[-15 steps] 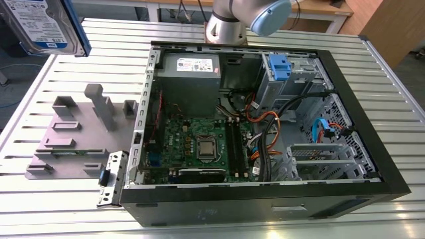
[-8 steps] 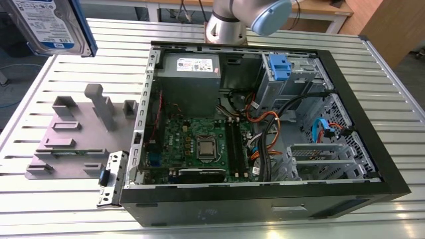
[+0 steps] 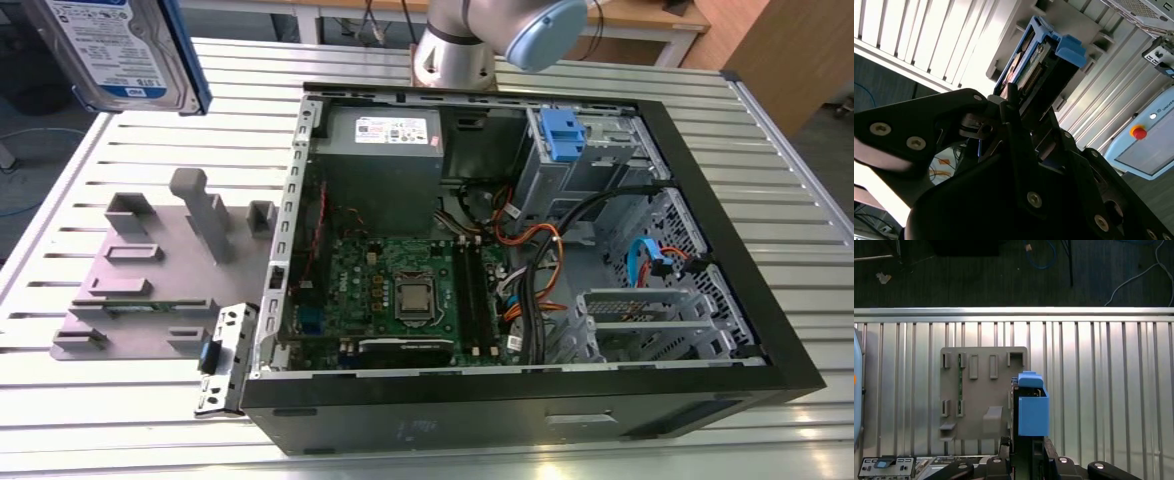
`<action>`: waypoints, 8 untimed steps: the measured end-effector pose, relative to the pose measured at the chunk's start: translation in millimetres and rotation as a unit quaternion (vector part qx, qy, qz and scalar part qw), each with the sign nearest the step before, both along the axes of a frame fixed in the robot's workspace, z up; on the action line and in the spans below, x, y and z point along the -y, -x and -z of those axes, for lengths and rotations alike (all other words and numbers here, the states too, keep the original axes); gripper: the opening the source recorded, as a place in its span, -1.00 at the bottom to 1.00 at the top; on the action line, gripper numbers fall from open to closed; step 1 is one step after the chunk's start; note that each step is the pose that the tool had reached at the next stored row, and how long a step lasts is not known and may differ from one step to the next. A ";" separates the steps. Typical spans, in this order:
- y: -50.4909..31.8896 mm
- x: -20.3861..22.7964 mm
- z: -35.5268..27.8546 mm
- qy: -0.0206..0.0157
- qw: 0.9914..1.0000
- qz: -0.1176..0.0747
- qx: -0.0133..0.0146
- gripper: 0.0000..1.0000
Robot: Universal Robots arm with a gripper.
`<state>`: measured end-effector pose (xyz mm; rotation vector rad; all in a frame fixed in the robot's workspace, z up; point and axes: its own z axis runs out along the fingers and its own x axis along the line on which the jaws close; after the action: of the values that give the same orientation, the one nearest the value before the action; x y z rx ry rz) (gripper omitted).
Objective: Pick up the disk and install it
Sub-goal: 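Pick up the disk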
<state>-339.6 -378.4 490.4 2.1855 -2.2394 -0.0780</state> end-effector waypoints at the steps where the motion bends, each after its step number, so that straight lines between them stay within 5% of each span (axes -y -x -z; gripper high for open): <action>1: -1.6 0.0 0.0 0.000 1.000 0.000 0.000 -0.30; 8: -14.6 0.0 0.1 0.000 1.000 0.000 0.000 -0.30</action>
<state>-325.0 -378.4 490.3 2.1854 -2.2394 -0.0780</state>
